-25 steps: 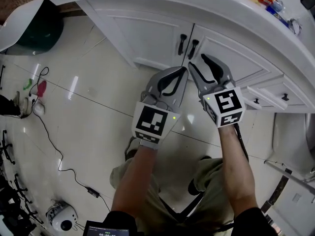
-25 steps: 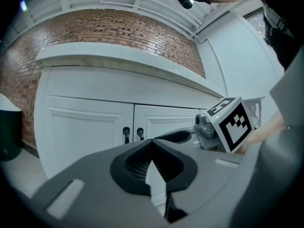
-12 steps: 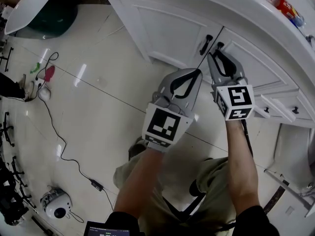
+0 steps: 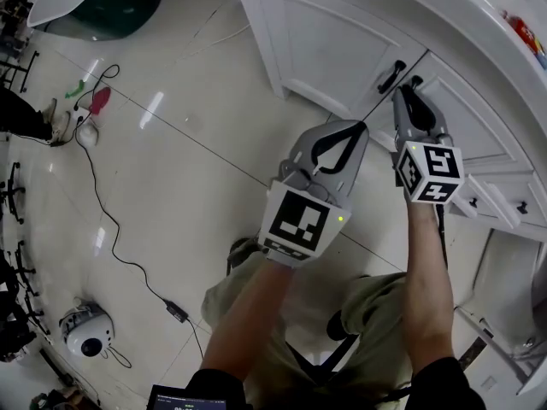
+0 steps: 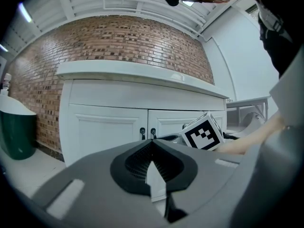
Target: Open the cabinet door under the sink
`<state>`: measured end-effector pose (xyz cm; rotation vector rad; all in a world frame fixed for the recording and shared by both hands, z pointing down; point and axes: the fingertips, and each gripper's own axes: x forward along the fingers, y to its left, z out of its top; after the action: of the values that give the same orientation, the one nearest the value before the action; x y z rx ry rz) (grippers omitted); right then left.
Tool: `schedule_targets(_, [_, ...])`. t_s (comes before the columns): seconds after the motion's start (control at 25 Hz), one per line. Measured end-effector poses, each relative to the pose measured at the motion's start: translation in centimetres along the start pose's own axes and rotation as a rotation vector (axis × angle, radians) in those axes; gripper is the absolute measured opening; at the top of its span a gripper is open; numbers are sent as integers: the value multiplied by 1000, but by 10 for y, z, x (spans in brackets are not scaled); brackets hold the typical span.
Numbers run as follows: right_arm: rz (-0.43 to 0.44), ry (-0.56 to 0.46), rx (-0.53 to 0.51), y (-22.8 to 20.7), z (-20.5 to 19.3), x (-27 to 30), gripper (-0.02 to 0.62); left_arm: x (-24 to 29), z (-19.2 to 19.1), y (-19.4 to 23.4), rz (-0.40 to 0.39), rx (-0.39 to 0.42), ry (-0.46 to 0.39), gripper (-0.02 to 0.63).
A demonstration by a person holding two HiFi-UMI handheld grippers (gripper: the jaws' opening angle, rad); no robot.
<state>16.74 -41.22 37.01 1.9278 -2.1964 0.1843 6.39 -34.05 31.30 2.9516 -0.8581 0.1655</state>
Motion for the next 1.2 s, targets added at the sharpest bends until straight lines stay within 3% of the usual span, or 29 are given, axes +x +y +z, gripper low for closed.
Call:
schedule_targets(0.72, [143,56,-44,57,-13,-69,29,-41,-5,-79,26,-25,-22,17])
schedule_targets(1.2, [243,88,-88,85,-29,-133,31,-90,-4,-114,114,-107,-74,17])
